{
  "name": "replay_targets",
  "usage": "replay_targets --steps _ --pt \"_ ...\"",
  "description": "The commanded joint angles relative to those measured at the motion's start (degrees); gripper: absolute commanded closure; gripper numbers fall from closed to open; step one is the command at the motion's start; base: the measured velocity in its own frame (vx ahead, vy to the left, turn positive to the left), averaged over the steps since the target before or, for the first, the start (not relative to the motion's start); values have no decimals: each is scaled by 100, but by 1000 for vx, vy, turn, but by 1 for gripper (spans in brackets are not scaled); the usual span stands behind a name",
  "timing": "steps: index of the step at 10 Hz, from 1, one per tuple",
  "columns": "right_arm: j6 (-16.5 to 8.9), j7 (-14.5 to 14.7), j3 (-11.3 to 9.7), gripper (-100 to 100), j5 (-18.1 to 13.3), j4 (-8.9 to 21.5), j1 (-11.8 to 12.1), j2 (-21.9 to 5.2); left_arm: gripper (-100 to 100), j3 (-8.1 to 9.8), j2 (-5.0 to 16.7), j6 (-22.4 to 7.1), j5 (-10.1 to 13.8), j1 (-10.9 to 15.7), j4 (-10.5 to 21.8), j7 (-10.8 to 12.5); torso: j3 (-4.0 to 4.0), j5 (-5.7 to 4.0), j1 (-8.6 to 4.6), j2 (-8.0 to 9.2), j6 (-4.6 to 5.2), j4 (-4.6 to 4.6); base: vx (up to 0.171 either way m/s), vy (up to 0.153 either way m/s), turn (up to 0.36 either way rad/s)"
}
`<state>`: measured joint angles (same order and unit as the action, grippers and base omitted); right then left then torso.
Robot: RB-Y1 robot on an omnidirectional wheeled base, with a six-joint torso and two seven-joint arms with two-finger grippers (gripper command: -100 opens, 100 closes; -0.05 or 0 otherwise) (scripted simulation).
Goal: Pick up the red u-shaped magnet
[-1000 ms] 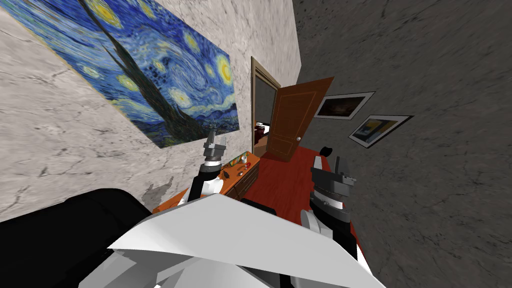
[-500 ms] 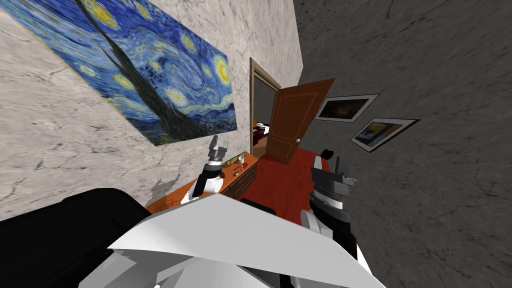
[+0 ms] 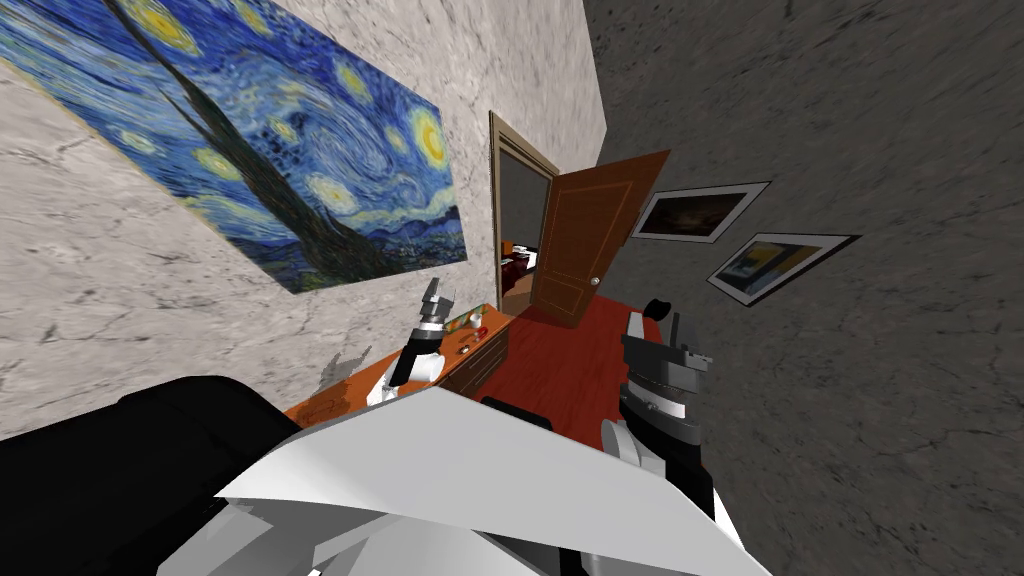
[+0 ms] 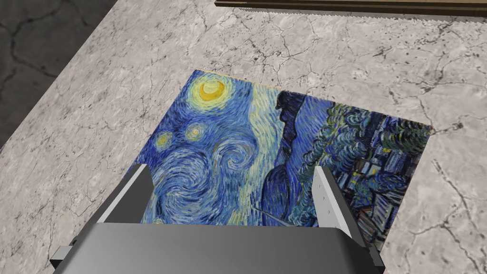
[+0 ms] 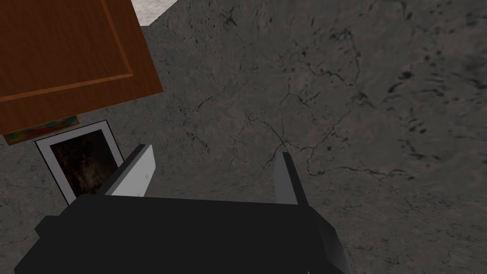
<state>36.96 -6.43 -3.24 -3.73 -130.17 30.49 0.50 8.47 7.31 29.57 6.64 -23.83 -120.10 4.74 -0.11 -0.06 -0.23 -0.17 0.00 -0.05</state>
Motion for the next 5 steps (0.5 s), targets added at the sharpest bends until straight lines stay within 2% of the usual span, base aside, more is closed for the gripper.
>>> replay_targets --steps 1,2,3,4,5 --pt "0 0 0 0 0 0 0 0 -100 103 40 -39 48 67 286 60 0 0 0 0 0 0 42 -84 25" --pt "0 0 0 0 0 0 0 0 -100 103 40 -39 48 67 316 60 0 0 -6 -2 0 0 45 -86 14" --pt "0 0 0 0 0 0 0 0 -100 207 86 -60 96 134 500 120 -1 -1 -6 -2 0 0 64 -107 15" --pt "0 0 0 0 0 0 0 0 -100 207 86 -60 96 134 612 120 -4 -2 -14 -9 0 -1 51 -99 17" --pt "0 0 0 0 0 0 0 0 -100 314 133 -84 143 201 804 182 -3 -3 -12 -6 0 -1 57 -104 16"
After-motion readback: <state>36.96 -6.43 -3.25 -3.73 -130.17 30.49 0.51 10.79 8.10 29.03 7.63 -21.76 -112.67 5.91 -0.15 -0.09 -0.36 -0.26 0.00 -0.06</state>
